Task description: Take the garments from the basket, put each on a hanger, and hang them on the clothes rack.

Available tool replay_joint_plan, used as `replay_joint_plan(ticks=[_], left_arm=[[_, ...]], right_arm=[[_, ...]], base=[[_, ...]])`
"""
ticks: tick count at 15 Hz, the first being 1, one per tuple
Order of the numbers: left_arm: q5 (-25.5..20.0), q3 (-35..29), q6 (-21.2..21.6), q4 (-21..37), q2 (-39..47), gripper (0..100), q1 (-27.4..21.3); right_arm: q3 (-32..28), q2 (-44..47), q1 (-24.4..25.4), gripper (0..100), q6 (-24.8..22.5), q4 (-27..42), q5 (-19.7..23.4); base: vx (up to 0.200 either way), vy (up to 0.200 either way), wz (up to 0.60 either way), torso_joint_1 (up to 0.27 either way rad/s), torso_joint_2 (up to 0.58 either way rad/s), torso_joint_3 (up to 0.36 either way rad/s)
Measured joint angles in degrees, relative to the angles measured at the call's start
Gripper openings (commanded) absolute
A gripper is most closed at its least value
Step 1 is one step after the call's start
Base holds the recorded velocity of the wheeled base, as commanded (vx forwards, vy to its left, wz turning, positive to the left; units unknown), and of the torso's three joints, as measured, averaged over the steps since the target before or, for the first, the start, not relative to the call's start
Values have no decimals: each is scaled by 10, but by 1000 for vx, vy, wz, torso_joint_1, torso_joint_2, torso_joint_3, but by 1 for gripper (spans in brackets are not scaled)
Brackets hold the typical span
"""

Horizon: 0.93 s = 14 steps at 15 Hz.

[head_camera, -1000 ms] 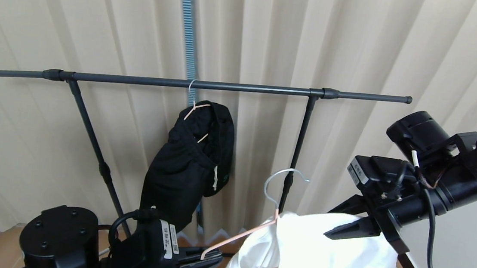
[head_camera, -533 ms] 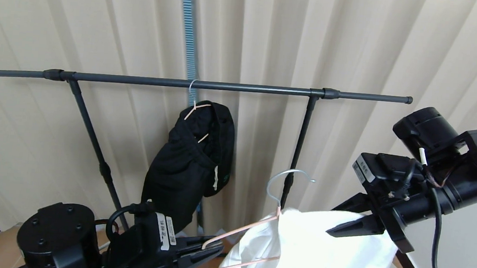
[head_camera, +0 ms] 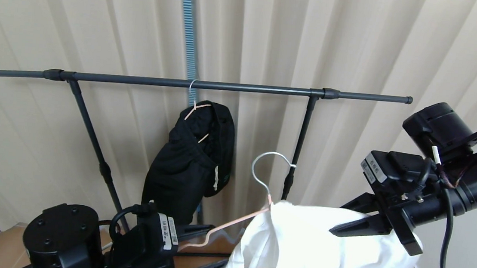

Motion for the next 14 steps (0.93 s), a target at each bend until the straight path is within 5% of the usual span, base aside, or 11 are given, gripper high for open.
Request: replay_joint_plan(ticks=[8,14], left_arm=[[8,58,-15,-36,2,100,20],[122,38,-99,-36,44,100,19]], right_arm=[[17,-16,-12,0,0,-8,-9],[18,-35,-10,0,44,-89,-76]], base=[[0,0,0,0,0,0],[0,0,0,0,0,0]])
